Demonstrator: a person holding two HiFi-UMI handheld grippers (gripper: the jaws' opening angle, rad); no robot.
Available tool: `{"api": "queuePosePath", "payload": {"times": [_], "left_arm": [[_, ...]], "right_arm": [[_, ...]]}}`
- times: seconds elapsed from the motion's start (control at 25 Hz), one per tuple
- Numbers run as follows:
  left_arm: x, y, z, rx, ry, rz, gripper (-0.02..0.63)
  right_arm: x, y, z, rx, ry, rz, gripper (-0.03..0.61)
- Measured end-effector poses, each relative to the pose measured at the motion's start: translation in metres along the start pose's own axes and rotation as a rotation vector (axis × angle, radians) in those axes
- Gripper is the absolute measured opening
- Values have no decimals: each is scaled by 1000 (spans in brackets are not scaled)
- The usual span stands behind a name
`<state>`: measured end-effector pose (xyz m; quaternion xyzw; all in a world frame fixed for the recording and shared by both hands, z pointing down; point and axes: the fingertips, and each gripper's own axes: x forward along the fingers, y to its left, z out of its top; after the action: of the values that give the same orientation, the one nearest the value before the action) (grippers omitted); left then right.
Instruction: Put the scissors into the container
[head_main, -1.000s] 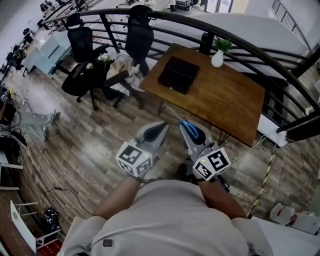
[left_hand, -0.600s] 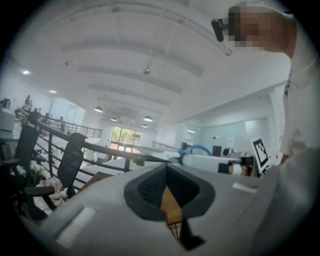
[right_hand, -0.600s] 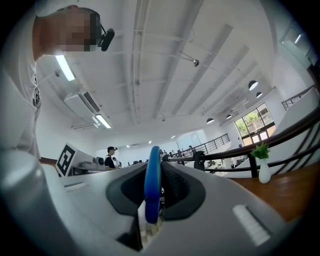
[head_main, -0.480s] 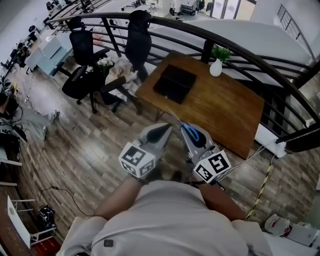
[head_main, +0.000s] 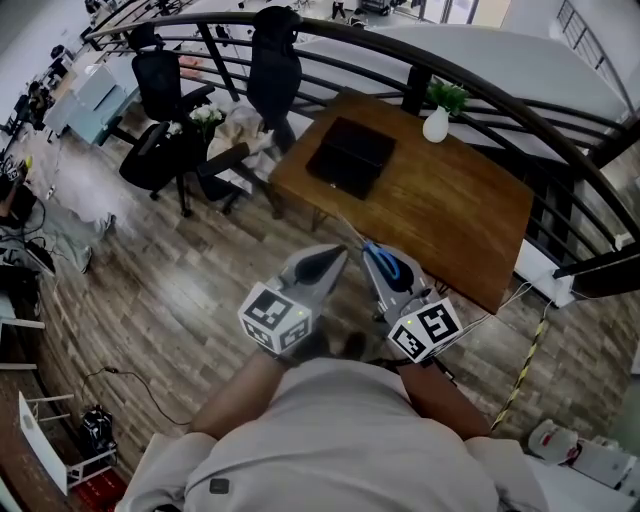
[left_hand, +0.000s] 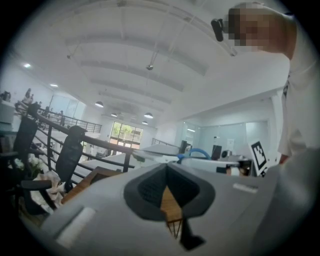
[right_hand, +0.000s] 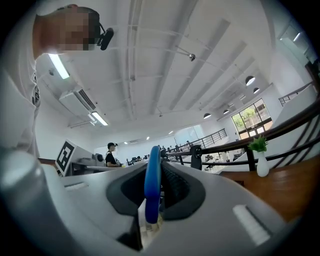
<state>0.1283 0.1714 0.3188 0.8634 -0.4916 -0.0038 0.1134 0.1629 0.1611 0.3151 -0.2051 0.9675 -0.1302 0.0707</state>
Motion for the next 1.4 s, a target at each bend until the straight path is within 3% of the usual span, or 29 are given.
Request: {"api": "queuePosePath", "payload": {"times": [0.4, 0.64, 1.0, 1.4], "left_arm": [[2, 33, 7, 26, 9, -28, 3], [-10, 93, 34, 46, -29, -26, 3], [-37, 191, 96, 108, -71, -90, 3], [-50, 245, 95, 78, -62, -110, 3]], "right_arm": [[42, -6, -8, 1, 23, -3, 54], [106, -5, 5, -37, -5, -1, 54], [228, 18, 32, -59, -59, -8, 54], [289, 19, 12, -4, -37, -32, 54]]}}
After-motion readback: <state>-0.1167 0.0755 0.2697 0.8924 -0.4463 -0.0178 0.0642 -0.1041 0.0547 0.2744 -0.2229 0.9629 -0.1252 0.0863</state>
